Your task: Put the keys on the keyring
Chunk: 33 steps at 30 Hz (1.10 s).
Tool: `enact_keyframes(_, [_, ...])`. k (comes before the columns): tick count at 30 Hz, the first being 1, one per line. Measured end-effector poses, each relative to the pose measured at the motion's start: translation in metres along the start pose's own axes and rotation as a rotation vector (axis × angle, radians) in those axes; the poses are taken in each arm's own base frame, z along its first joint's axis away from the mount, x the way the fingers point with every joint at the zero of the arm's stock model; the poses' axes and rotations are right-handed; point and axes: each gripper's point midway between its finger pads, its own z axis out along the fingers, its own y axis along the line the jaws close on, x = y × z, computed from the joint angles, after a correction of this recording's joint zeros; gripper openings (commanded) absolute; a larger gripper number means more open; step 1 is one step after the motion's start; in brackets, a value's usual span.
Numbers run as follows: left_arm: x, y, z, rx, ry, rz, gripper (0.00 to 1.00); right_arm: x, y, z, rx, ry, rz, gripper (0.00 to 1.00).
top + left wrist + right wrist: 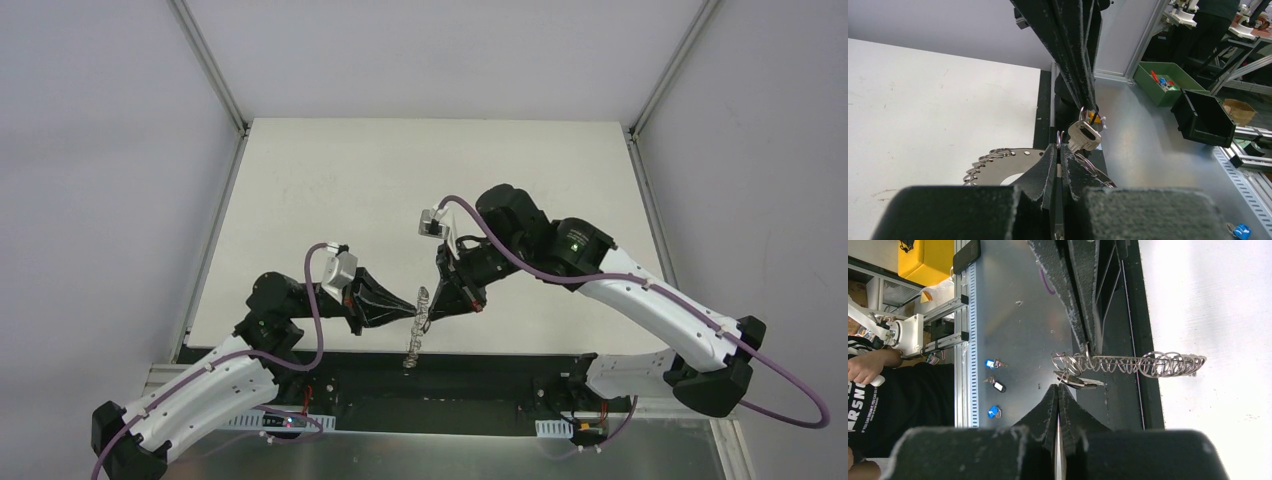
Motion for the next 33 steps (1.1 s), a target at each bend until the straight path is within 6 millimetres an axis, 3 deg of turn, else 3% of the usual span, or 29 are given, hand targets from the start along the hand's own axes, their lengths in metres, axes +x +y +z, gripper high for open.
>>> enact_keyframes(33, [0.005, -0.015, -0.003, 0.054, -0.003, 0.024, 0.0, -0.007, -0.009, 0.013, 0.028, -0.005, 0.065, 0.0])
